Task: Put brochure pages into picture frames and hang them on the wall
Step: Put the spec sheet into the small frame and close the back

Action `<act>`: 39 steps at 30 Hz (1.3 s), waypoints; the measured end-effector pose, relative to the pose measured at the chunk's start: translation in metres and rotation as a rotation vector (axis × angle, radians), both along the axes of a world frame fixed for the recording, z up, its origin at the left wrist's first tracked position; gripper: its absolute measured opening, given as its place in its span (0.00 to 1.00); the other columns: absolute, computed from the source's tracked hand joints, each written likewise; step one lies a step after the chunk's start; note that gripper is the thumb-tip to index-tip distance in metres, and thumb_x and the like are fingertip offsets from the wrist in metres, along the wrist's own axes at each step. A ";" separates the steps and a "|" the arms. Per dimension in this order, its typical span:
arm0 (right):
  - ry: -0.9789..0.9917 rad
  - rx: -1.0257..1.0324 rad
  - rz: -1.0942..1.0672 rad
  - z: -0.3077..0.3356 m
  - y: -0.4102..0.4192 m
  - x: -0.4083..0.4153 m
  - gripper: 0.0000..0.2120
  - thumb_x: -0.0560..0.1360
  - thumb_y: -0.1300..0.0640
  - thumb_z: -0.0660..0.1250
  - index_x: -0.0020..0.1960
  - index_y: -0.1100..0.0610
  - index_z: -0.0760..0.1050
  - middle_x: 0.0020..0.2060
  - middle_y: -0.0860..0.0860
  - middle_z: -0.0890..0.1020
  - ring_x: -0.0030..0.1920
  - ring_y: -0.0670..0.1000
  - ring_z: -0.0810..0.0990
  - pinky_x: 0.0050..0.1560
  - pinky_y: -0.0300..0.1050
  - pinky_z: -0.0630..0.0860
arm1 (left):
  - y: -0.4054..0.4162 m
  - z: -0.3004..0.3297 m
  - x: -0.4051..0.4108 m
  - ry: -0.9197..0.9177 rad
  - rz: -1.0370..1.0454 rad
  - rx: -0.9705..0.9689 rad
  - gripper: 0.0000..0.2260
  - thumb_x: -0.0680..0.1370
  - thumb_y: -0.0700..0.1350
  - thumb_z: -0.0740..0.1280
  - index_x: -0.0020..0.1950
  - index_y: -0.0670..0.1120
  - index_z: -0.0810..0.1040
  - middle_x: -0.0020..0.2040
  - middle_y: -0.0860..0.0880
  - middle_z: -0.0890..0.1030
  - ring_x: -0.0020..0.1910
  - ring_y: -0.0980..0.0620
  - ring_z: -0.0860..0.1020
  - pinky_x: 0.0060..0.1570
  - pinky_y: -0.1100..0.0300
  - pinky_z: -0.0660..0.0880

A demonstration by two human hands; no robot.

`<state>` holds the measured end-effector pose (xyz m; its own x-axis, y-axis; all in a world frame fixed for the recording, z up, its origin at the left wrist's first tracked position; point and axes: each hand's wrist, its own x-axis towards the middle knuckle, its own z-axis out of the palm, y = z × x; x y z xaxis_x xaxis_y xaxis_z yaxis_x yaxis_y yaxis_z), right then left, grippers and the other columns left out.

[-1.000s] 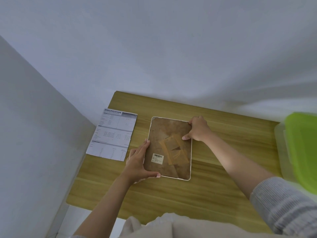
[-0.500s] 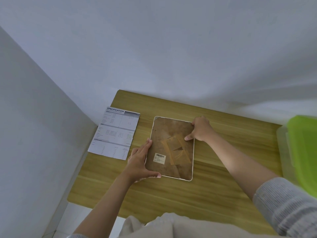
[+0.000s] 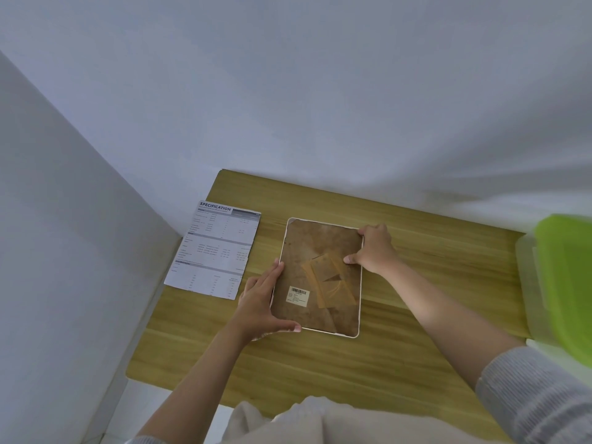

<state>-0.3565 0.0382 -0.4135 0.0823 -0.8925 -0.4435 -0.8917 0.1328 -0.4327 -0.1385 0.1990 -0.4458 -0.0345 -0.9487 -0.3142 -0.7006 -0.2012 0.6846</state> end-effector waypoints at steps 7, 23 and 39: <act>-0.026 0.060 -0.001 0.004 -0.008 -0.004 0.42 0.59 0.52 0.82 0.68 0.60 0.68 0.64 0.57 0.66 0.65 0.59 0.69 0.66 0.51 0.68 | 0.000 0.000 -0.002 -0.001 0.013 -0.003 0.60 0.51 0.68 0.75 0.76 0.59 0.47 0.71 0.70 0.50 0.63 0.57 0.60 0.64 0.56 0.63; -0.114 0.109 0.000 0.006 -0.015 -0.010 0.22 0.59 0.55 0.82 0.42 0.55 0.71 0.43 0.50 0.75 0.46 0.50 0.75 0.37 0.39 0.70 | -0.001 -0.001 -0.001 0.009 0.028 -0.003 0.60 0.51 0.67 0.76 0.75 0.59 0.47 0.73 0.65 0.56 0.61 0.56 0.61 0.62 0.57 0.65; -0.303 0.031 -0.005 0.003 -0.005 -0.022 0.34 0.60 0.57 0.81 0.57 0.55 0.63 0.51 0.53 0.76 0.50 0.53 0.78 0.48 0.48 0.77 | -0.002 0.001 -0.004 0.033 0.070 0.042 0.63 0.50 0.66 0.77 0.74 0.61 0.40 0.63 0.59 0.67 0.61 0.56 0.60 0.62 0.52 0.66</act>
<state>-0.3785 0.0335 -0.4105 0.2107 -0.8795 -0.4268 -0.7223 0.1541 -0.6742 -0.1421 0.1974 -0.4445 0.0202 -0.9353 -0.3532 -0.6613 -0.2775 0.6969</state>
